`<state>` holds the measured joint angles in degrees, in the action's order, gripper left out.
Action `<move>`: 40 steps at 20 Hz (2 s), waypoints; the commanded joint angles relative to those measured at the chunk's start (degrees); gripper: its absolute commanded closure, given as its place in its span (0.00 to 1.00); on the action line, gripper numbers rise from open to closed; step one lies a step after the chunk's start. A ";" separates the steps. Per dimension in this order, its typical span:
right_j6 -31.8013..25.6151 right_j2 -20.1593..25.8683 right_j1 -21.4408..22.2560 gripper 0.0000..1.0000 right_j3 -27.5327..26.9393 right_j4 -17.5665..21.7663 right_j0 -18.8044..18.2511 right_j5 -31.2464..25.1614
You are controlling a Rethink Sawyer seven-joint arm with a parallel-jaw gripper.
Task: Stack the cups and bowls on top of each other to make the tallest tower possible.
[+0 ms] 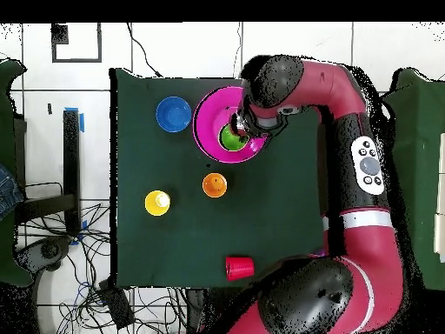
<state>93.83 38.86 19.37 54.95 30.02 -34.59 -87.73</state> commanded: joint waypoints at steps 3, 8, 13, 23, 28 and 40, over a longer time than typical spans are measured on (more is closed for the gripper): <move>-9.96 -0.74 -0.11 1.00 3.37 1.35 -0.08 5.38; -10.37 -0.77 -0.77 1.00 2.03 1.67 0.47 5.10; -9.89 -0.80 -1.05 1.00 1.78 1.67 0.68 5.76; -9.38 -0.90 -2.29 1.00 -0.54 2.12 1.81 4.56; -9.60 -0.86 -2.53 1.00 -0.98 2.14 1.84 4.50; -10.12 -0.66 -3.18 1.00 -2.08 2.32 2.09 4.46</move>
<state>93.83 38.85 18.58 54.55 30.02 -34.61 -85.38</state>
